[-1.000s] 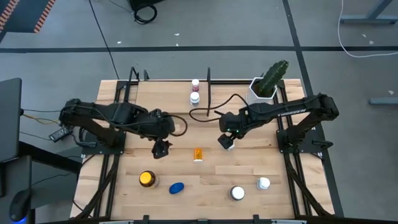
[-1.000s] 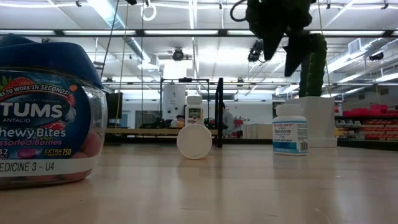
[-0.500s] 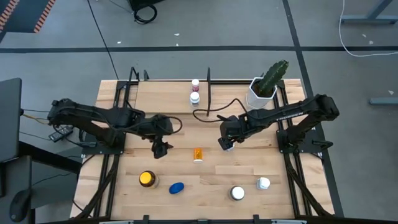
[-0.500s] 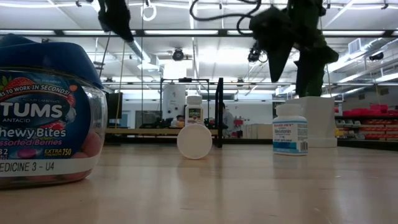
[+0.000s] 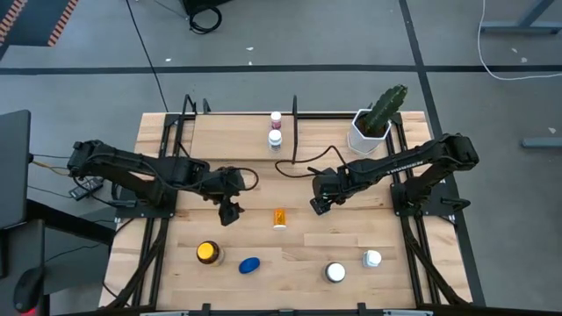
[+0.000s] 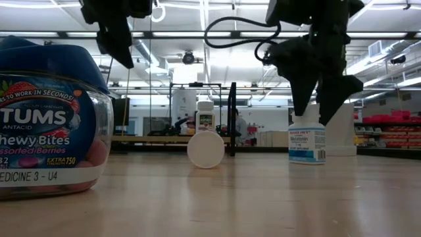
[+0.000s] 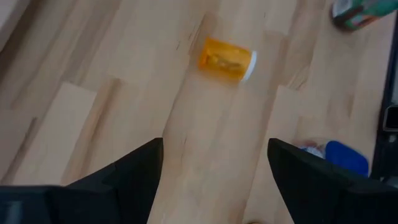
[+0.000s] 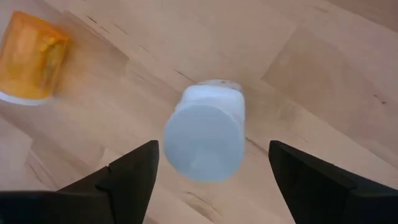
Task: Pick and place medicine bottles onto shelf by color
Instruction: Put the top white pill bottle on the shelf
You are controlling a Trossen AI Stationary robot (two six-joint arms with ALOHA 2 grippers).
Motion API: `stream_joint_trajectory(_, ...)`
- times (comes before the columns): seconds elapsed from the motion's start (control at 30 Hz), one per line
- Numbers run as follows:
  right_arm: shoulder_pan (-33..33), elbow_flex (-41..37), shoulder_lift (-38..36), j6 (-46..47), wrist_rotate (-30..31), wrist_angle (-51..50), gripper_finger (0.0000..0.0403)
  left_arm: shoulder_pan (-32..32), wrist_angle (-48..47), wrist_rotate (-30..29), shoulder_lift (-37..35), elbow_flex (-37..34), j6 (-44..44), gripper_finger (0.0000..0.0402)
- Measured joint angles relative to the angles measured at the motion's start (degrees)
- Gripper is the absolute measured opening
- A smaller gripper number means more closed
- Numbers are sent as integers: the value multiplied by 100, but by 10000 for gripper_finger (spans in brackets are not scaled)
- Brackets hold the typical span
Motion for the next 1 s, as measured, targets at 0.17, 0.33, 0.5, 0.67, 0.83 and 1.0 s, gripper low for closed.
stream_joint_trajectory(0.17,-59,-49,0,-406,110,21,294,37,10,0,0,0,-311,293)
stream_joint_trajectory(0.33,-79,-49,0,-659,125,88,246,37,38,-4,0,0,-653,293)
stream_joint_trajectory(0.5,-79,-48,0,-822,129,106,192,73,18,-5,0,0,-792,293)
stream_joint_trajectory(0.67,-109,53,2,-917,123,369,183,146,8,-4,0,0,-949,293)
stream_joint_trajectory(0.83,-355,318,2,-1268,138,989,196,292,6,0,0,0,-956,293)
stream_joint_trajectory(1.0,-708,883,113,-1859,191,1198,191,430,-8,180,0,2,-888,293)
